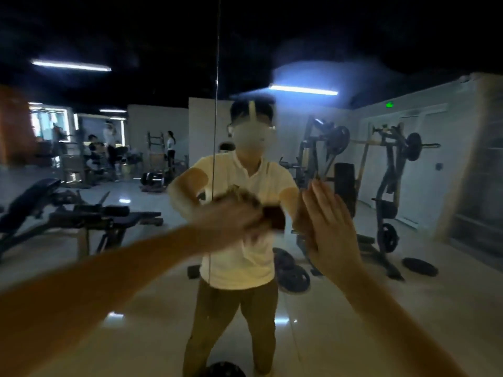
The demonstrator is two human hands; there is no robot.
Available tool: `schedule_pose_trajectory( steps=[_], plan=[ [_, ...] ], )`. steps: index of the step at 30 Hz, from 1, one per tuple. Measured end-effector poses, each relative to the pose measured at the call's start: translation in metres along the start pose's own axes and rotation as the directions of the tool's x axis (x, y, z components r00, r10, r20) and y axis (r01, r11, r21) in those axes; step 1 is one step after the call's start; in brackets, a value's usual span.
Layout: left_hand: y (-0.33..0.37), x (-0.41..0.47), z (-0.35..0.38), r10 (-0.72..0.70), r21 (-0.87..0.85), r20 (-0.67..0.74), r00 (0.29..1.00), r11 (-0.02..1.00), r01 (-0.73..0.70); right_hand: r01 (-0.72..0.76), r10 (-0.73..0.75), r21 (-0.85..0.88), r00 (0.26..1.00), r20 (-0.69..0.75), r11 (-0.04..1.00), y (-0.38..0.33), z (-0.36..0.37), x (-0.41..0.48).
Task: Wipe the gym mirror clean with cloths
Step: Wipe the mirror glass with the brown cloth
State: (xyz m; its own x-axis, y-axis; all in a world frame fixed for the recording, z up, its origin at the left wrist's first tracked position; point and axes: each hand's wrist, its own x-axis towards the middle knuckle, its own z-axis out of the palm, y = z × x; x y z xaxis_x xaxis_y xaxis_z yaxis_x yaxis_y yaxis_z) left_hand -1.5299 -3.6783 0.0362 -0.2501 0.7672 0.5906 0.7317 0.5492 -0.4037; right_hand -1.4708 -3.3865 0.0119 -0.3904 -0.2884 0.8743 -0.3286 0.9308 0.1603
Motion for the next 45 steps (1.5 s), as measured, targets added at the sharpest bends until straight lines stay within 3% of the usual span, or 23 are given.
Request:
schedule_pose_trajectory(
  steps=[1,2,3,5,9,14,18,22,25,27,30,32,34,36,39,40,41,43,45],
  plan=[
    [-0.001,0.022,-0.027,-0.205,0.127,-0.108,0.973,0.968,0.218,-0.008,0.008,-0.029,1.0,0.011,1.0,0.009,-0.001,-0.007],
    [0.001,0.046,-0.052,-0.369,0.155,-0.295,0.881,0.892,0.426,-0.031,0.032,-0.036,0.999,0.026,0.999,0.016,-0.003,-0.014],
    [0.006,0.064,-0.077,-0.393,0.194,-0.45,0.802,0.834,0.517,-0.048,0.049,-0.03,0.998,0.045,0.998,0.02,-0.006,-0.021],
    [0.014,0.074,-0.081,-0.315,0.371,-0.516,0.797,0.757,0.539,-0.026,0.026,0.003,0.997,0.07,1.0,0.025,-0.007,-0.037],
    [0.053,0.036,-0.021,-0.27,0.356,-0.416,0.868,0.83,0.429,-0.001,-0.003,0.061,0.998,0.062,0.998,0.034,-0.003,-0.071],
    [0.096,-0.022,0.026,-0.226,0.444,-0.145,0.963,0.855,0.268,0.008,-0.026,0.131,0.991,0.131,0.991,0.037,0.01,-0.102],
    [0.121,-0.062,0.057,-0.155,0.459,0.071,0.985,0.882,0.106,-0.009,-0.017,0.144,0.983,0.183,0.99,0.034,0.011,-0.108],
    [0.155,-0.1,0.104,-0.106,0.371,0.313,0.944,0.929,-0.019,-0.007,-0.016,0.119,0.982,0.188,0.993,0.034,0.011,-0.108],
    [0.18,-0.115,0.138,0.065,0.358,0.571,0.818,0.877,-0.32,0.025,-0.039,0.074,0.979,0.202,0.997,0.037,0.012,-0.109],
    [0.17,-0.109,0.137,0.152,0.332,0.591,0.792,0.849,-0.411,0.033,-0.05,0.077,0.975,0.219,0.996,0.037,0.008,-0.108],
    [0.136,-0.077,0.108,0.18,0.364,0.464,0.867,0.854,-0.371,0.046,-0.066,0.107,0.979,0.191,0.993,0.037,-0.006,-0.101],
    [0.106,-0.04,0.076,0.105,0.391,0.325,0.94,0.89,-0.234,0.06,-0.075,0.097,0.985,0.153,0.993,0.04,-0.018,-0.082],
    [0.074,0.009,0.029,0.063,0.454,0.051,0.997,0.887,-0.08,0.047,-0.053,0.056,0.994,0.098,0.997,0.046,-0.03,-0.051],
    [0.042,0.053,-0.017,-0.034,0.496,-0.242,0.97,0.855,0.154,0.007,-0.008,0.009,0.999,0.049,1.0,0.053,-0.04,-0.015],
    [0.028,0.089,-0.04,-0.331,0.322,-0.545,0.77,0.766,0.557,-0.078,0.076,-0.053,0.997,-0.023,0.996,0.063,-0.05,0.025],
    [0.038,0.094,-0.032,-0.382,0.259,-0.575,0.724,0.754,0.604,-0.113,0.111,-0.07,0.993,-0.028,0.991,0.066,-0.05,0.034],
    [0.052,0.092,-0.016,-0.389,0.241,-0.562,0.73,0.767,0.594,-0.131,0.13,-0.078,0.991,-0.027,0.988,0.067,-0.05,0.04],
    [0.087,0.073,0.018,-0.269,0.316,-0.434,0.86,0.848,0.425,-0.128,0.125,-0.082,0.991,-0.041,0.988,0.067,-0.044,0.048],
    [0.109,0.043,0.038,-0.07,0.413,-0.17,0.983,0.901,0.136,-0.126,0.121,-0.104,0.991,-0.053,0.987,0.064,-0.039,0.049]
  ],
)
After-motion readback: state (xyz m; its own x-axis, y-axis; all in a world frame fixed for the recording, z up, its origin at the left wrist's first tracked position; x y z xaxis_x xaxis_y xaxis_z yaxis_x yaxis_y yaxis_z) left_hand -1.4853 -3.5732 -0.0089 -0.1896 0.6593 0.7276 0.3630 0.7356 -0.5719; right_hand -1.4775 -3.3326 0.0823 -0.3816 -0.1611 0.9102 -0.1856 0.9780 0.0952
